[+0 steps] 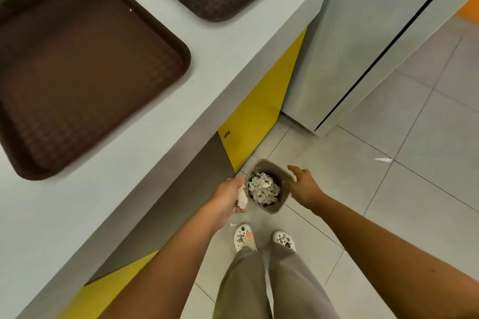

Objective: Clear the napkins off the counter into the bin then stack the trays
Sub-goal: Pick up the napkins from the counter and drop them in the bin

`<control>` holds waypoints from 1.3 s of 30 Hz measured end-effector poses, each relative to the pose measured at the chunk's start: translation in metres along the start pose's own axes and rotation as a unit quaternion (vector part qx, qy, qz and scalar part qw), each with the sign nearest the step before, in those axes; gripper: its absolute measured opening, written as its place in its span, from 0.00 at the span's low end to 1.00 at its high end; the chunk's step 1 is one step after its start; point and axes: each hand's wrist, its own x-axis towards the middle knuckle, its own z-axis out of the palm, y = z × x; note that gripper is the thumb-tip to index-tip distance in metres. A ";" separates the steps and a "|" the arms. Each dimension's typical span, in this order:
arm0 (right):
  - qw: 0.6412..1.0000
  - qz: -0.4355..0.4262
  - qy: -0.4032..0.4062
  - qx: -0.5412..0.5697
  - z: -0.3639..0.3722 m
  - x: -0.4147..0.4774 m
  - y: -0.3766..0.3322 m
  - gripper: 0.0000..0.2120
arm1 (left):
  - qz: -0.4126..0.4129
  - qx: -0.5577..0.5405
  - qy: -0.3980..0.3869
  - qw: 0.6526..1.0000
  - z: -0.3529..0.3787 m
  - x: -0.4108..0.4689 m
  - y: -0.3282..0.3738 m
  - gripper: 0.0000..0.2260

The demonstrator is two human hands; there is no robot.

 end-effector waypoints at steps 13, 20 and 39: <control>0.997 -0.012 0.043 0.057 -0.036 0.003 0.059 0.20 | -0.050 -0.111 -0.026 0.992 0.057 0.093 -0.019 0.19; 0.989 -0.082 0.057 0.111 -0.049 -0.010 0.018 0.13 | 0.049 -0.037 0.026 0.998 0.047 0.045 0.003 0.11; 0.855 -0.496 -0.130 -0.079 0.019 -0.150 -0.243 0.11 | 0.333 -0.035 0.316 0.888 -0.157 -0.243 -0.032 0.07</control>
